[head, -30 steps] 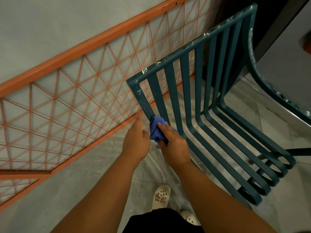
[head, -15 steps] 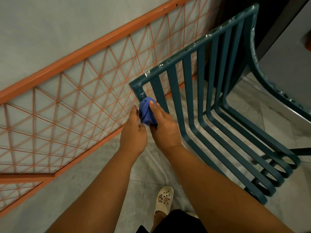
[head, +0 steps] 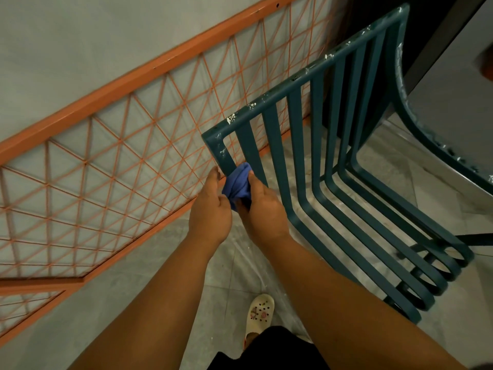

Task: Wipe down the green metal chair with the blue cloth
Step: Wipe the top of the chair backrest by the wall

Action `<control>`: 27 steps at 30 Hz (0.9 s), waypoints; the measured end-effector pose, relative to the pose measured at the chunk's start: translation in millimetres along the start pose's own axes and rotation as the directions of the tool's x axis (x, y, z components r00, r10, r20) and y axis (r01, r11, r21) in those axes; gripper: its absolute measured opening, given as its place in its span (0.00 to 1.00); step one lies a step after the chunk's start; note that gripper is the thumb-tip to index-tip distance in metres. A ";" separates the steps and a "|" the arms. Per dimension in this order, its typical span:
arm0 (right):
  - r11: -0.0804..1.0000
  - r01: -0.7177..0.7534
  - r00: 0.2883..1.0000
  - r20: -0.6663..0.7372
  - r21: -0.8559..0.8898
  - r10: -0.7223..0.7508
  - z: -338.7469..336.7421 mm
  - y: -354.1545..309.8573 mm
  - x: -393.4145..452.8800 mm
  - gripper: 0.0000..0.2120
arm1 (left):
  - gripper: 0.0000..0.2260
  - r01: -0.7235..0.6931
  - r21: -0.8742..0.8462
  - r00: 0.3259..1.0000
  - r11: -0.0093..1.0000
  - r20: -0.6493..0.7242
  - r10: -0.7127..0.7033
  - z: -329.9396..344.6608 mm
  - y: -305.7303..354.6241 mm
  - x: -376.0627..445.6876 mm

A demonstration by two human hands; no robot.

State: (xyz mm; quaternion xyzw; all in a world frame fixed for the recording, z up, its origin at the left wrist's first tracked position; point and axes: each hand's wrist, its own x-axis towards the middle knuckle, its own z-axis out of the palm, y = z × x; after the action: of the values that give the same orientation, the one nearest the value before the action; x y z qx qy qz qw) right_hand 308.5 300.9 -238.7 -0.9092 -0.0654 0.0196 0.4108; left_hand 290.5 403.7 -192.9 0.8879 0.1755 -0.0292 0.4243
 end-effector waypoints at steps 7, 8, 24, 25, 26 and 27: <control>0.999 -0.026 1.000 -0.013 0.047 0.026 -2.1 -14.4 11.9 0.30 | 0.26 0.004 0.009 1.000 1.000 -0.009 -0.004 -0.2 2.9 0.3; 0.999 -0.017 1.000 -0.012 0.048 0.018 -1.7 -13.6 10.5 0.30 | 0.26 0.004 0.013 1.000 1.000 -0.012 -0.004 0.0 3.6 0.7; 0.991 0.033 0.996 0.075 0.129 -0.043 4.0 16.2 11.0 0.27 | 0.23 0.016 0.021 1.000 1.000 -0.027 -0.016 1.2 5.2 1.4; 0.989 0.031 0.994 0.095 0.147 -0.046 2.7 23.6 8.7 0.25 | 0.24 0.013 0.018 1.000 1.000 -0.025 -0.012 1.0 4.5 1.7; 0.987 0.021 0.993 0.116 0.157 -0.039 0.4 28.9 6.9 0.22 | 0.24 0.007 0.014 1.000 1.000 -0.021 -0.007 0.6 3.8 2.4; 0.987 0.006 0.990 0.137 0.161 -0.028 -2.2 32.1 6.2 0.20 | 0.24 0.004 0.009 1.000 1.000 -0.016 -0.004 0.2 3.7 3.2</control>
State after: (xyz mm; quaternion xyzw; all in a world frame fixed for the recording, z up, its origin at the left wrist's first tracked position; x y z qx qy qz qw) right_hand 318.2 279.1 -261.3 -0.8691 -0.0997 0.0843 0.4771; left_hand 294.8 402.3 -191.0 0.8897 0.1805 -0.0234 0.4188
